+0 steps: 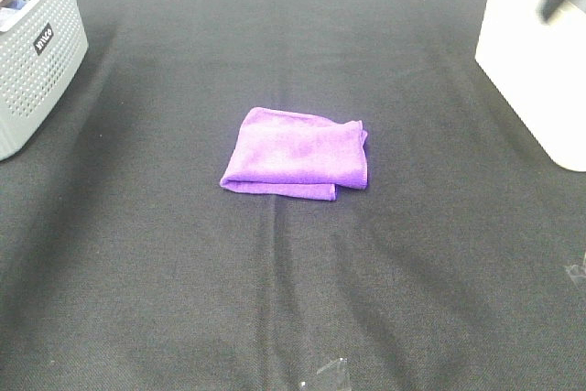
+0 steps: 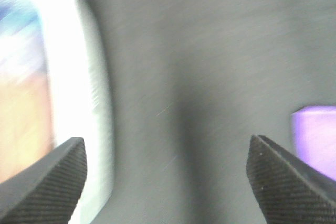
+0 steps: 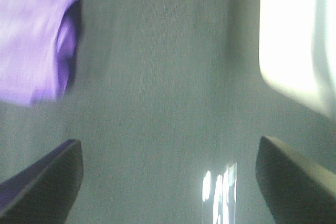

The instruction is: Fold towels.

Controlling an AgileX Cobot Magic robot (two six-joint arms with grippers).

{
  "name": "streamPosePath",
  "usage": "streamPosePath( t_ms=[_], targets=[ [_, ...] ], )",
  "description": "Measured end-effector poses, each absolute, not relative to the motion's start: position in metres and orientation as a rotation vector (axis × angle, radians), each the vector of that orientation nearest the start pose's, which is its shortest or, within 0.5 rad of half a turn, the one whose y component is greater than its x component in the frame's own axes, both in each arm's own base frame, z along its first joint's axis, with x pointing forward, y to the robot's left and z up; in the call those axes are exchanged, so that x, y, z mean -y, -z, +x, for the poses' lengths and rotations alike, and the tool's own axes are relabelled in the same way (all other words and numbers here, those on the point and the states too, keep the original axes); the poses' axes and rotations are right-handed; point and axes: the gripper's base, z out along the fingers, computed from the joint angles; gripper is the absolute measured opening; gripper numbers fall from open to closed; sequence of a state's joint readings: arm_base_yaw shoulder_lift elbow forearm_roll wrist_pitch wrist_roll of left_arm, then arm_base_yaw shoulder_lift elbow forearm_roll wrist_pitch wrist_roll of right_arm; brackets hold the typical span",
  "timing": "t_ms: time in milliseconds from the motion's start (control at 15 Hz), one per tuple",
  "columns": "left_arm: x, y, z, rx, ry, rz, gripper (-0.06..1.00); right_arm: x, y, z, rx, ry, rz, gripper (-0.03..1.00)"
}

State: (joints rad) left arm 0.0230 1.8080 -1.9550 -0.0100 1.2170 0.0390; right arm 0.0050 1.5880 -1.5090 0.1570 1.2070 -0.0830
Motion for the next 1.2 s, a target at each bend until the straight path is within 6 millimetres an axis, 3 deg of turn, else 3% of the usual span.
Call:
streamPosePath(
  t_ms=[267,600,667,933,1200],
  targets=[
    [-0.008,-0.397,0.282,-2.604,-0.014,0.017,0.78,-0.014,-0.359,0.215,-2.695,-0.192,-0.089,0.85],
    [-0.006,-0.377,0.150,-2.550,-0.043,0.022,0.79,-0.015,-0.338,0.076,-2.464,-0.195,-0.102,0.85],
    [-0.004,-0.367,0.114,-2.500,-0.037,0.002,0.79,-0.015,-0.335,0.058,-2.395,-0.188,-0.104,0.85],
    [-0.001,-0.335,0.028,-2.289,-0.017,-0.038,0.79,-0.012,-0.313,0.012,-2.220,-0.127,-0.109,0.85],
    [-0.002,-0.300,-0.015,-2.135,-0.063,-0.017,0.79,-0.011,-0.279,-0.005,-2.164,-0.110,-0.109,0.85]
  ],
)
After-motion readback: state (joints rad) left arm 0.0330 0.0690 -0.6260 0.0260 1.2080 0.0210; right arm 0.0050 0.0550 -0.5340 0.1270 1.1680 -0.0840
